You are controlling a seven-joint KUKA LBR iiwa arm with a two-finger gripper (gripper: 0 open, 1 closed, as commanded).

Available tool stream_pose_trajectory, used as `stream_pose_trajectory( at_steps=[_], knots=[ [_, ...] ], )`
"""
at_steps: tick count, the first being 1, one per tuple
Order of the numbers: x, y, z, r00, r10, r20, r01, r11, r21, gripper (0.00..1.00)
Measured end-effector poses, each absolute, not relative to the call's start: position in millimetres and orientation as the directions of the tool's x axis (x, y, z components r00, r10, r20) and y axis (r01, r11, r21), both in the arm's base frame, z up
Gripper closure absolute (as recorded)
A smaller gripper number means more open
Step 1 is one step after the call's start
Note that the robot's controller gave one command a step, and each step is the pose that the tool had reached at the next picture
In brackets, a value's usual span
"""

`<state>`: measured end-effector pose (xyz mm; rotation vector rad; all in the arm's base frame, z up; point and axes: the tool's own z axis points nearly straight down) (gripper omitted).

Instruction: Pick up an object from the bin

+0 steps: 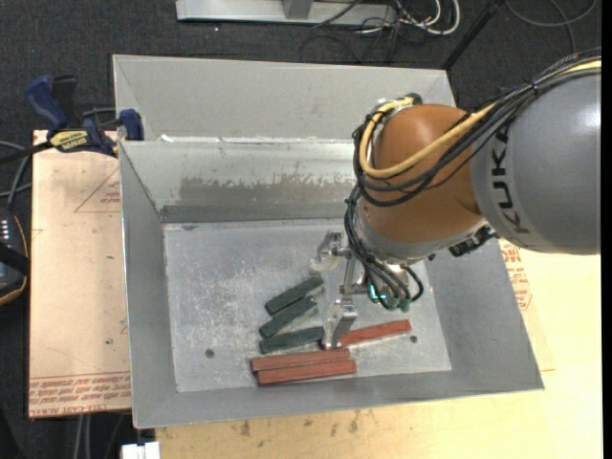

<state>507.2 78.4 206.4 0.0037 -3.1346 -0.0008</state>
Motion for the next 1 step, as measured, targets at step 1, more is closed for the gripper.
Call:
stream_pose_trajectory(
  at_steps=[1],
  knots=[
    [508.9, 78.0, 209.6, -1.0, 0.0, 0.0, 0.0, 1.0, 0.001, 0.0]
  ],
)
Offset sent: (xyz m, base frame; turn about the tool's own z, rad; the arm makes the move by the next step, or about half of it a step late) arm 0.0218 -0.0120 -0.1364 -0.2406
